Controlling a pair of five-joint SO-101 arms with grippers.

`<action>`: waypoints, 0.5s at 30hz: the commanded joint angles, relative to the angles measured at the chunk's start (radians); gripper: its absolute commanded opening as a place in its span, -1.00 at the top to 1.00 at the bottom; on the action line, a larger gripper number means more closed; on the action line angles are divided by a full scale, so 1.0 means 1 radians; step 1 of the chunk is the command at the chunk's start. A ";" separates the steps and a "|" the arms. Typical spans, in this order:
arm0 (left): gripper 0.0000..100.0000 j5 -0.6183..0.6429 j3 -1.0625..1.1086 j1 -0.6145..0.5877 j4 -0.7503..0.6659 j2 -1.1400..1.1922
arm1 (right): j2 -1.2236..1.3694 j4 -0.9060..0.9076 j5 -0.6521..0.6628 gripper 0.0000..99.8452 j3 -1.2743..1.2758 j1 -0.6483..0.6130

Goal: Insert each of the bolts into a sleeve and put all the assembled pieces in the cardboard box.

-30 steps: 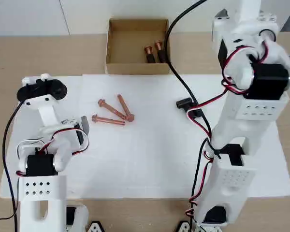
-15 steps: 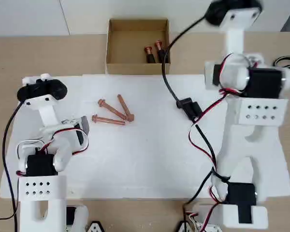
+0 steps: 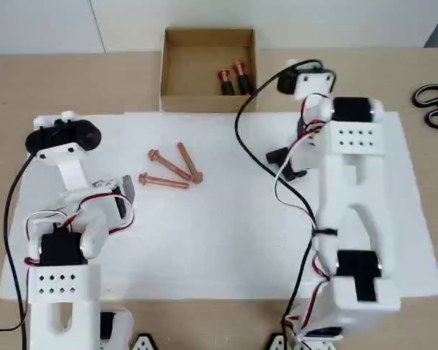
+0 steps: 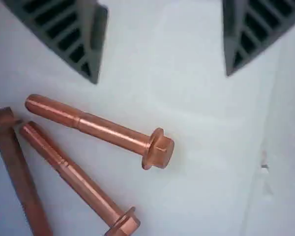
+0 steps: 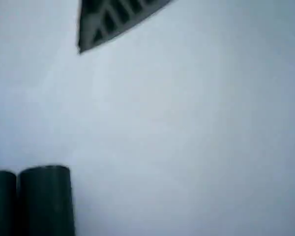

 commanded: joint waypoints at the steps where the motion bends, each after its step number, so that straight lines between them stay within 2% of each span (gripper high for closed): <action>1: 0.69 -0.008 -0.013 0.003 0.002 -0.011 | 0.036 -0.028 0.037 0.65 0.000 0.004; 15: 0.69 -0.008 -0.012 0.003 0.002 -0.011 | 0.196 -0.255 0.080 0.66 0.000 0.004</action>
